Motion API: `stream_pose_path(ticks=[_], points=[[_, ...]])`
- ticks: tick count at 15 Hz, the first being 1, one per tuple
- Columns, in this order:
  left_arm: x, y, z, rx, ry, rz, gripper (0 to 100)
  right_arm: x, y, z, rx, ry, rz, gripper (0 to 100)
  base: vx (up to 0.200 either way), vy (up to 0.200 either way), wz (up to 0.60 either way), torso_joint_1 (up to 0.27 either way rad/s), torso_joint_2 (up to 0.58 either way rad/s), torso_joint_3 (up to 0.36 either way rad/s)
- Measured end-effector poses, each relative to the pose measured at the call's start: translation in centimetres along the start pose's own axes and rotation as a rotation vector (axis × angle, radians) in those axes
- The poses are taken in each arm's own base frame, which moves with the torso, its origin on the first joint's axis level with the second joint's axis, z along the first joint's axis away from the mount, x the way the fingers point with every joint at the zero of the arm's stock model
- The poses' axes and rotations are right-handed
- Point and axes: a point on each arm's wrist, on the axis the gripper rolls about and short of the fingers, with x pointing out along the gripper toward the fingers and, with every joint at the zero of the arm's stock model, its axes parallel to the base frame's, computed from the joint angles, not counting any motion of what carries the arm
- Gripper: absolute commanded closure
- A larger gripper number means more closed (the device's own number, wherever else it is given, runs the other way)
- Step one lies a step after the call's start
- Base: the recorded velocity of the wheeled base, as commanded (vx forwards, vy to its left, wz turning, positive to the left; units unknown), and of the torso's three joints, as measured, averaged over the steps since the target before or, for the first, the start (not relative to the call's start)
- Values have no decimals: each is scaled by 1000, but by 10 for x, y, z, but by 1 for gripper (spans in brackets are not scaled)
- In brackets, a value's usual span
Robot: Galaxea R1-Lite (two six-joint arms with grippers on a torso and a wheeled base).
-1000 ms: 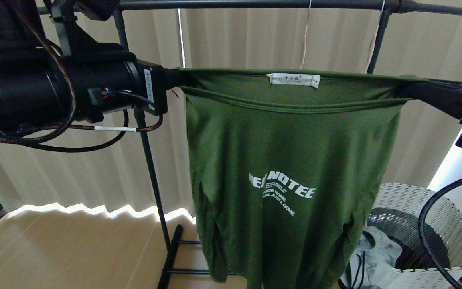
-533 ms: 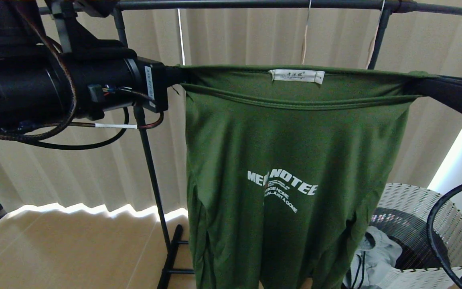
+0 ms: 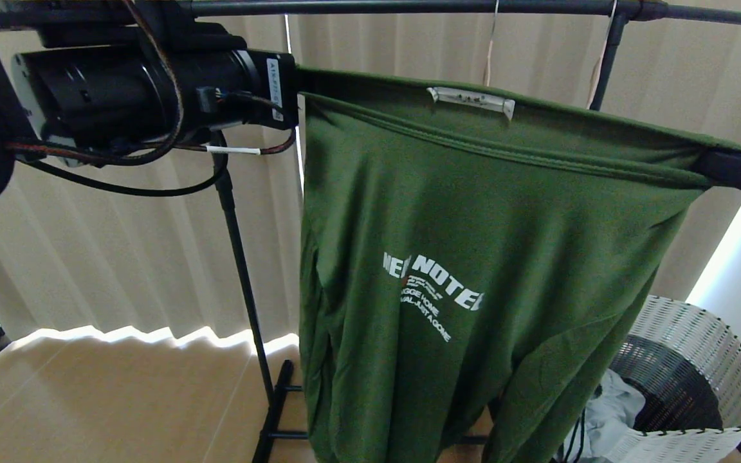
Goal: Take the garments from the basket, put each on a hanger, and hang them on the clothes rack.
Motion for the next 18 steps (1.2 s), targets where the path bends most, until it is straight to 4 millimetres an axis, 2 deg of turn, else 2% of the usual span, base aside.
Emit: stream_pose_path(ticks=[3,6,11,14,18], points=[[5,-1,-4,0,14,0,100,-2,1,0,-1,-3,-1,100,0,0,0,0,0,0],[0,-2,-8,1,30,-3,100,3,-3,-2,-1,5,-28,100,0,0,0,0,0,0],[-31,-7,-12,8,92,-48,100,32,-25,6,-3,16,-152,100,0,0,0,0,0,0],[-55,-10,-8,6,116,-131,100,53,-42,6,-18,-17,-301,100,0,0,0,0,0,0],[-68,-10,-8,6,108,-139,100,68,-51,-2,-14,4,-336,100,0,0,0,0,0,0]])
